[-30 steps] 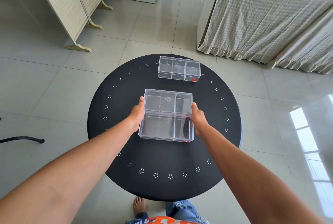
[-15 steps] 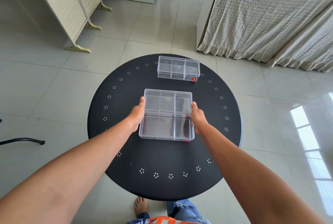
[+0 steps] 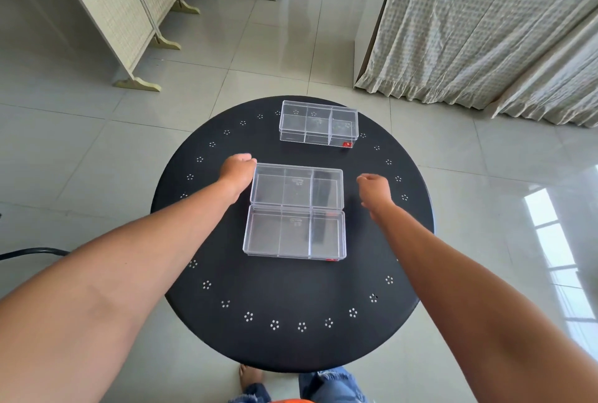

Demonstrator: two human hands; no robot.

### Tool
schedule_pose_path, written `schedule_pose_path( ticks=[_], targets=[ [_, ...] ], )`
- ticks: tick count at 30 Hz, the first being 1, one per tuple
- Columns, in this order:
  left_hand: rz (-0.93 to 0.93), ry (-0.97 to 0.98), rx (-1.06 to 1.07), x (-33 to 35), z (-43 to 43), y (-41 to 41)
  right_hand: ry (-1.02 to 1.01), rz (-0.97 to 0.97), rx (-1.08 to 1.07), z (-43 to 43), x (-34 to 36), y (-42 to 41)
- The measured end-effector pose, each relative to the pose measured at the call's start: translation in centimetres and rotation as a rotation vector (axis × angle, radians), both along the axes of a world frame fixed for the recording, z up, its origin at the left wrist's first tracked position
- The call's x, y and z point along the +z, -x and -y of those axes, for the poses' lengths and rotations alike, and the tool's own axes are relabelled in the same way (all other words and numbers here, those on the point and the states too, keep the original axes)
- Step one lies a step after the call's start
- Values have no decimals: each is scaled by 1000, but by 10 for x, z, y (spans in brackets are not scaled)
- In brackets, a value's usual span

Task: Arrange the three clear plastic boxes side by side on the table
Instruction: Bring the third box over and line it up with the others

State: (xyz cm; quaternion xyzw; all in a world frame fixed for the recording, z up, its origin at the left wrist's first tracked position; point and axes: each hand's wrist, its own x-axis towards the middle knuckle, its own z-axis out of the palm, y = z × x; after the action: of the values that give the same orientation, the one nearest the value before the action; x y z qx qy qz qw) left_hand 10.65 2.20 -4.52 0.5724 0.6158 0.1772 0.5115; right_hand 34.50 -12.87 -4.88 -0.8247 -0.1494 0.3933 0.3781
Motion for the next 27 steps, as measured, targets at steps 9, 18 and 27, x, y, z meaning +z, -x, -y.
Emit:
schedule_pose_path(
  ticks=[9,18,27],
  targets=[
    [21,0,-18,6,-57,-73,-16,37,-5,-63,9,-63],
    [51,170,17,-4,-98,-122,-72,-53,14,-120,-4,-97],
    [64,98,-2,-22,-102,-138,-75,-76,53,-141,-25,-92]
  ],
)
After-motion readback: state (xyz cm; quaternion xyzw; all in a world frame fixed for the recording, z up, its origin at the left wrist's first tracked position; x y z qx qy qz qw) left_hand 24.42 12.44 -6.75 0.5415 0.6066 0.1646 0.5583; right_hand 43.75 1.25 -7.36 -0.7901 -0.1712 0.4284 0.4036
